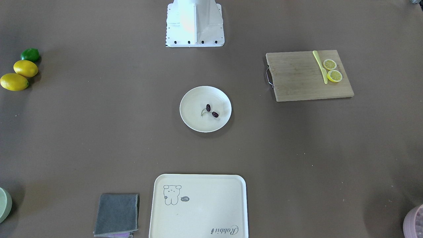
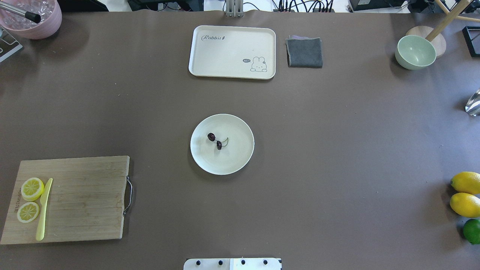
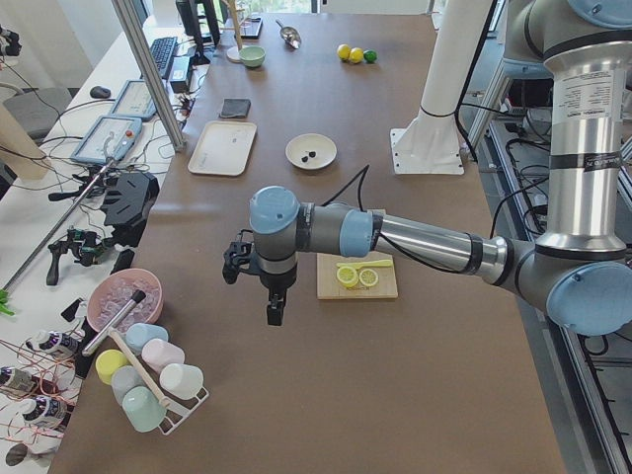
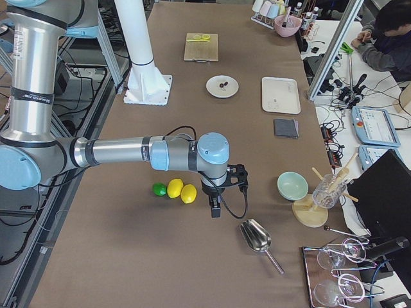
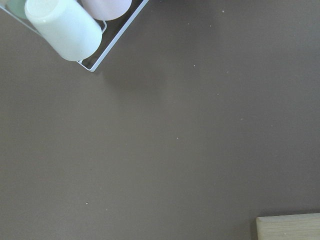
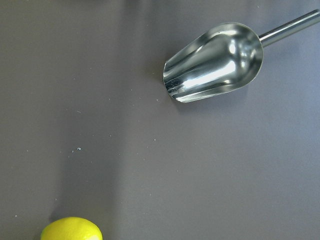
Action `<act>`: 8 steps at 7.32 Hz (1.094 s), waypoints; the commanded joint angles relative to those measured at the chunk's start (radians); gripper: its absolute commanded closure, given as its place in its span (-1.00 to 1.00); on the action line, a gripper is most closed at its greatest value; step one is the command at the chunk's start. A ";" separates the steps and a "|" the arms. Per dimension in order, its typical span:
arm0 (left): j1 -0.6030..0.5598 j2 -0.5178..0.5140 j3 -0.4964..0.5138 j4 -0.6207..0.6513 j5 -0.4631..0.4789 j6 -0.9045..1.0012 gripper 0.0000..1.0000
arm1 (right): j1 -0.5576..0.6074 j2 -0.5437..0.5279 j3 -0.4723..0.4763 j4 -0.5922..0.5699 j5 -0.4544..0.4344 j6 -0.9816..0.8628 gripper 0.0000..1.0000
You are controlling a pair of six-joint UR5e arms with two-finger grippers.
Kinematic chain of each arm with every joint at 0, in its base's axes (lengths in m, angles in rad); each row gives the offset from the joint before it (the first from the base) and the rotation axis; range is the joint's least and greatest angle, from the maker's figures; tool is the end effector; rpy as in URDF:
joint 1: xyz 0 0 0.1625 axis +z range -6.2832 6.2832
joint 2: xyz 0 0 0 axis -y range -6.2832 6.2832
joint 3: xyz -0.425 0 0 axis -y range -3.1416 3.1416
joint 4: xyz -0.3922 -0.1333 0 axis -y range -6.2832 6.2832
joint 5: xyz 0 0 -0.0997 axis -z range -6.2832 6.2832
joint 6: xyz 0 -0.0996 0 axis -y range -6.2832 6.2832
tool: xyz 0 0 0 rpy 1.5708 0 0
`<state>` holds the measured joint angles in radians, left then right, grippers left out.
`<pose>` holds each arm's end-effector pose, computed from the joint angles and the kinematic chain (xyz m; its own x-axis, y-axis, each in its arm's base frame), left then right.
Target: Place red cherry on plate
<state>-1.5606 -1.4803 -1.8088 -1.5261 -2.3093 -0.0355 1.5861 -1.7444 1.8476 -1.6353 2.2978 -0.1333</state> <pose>-0.0616 -0.4569 0.5911 0.7386 0.0413 -0.6728 0.0161 0.9968 0.0788 0.0735 -0.4181 0.6112 0.7429 -0.1469 0.6531 0.0842 0.9884 0.1266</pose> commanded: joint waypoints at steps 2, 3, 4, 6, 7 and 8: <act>-0.002 0.051 0.133 -0.158 -0.096 -0.006 -0.96 | 0.000 0.002 -0.005 0.002 -0.001 0.001 -1.00; -0.002 0.051 0.138 -0.160 -0.096 -0.006 -0.96 | 0.000 0.003 -0.013 0.002 -0.003 0.003 -1.00; -0.004 0.055 0.135 -0.155 -0.082 -0.003 -0.96 | -0.001 0.002 -0.013 0.002 -0.005 0.004 -1.00; -0.031 0.055 0.108 -0.155 -0.068 0.000 -0.96 | 0.000 0.003 -0.014 0.002 -0.005 0.012 -1.00; -0.036 0.055 0.103 -0.154 -0.068 0.000 -0.96 | 0.000 0.003 -0.014 0.002 -0.005 0.012 -1.00; -0.038 0.057 0.097 -0.154 -0.067 0.000 -0.96 | 0.000 0.003 -0.014 0.002 -0.005 0.012 -1.00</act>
<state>-1.5931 -1.4248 -1.7033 -1.6804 -2.3782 -0.0355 1.5858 -1.7412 1.8333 -1.6337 2.2933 -0.1216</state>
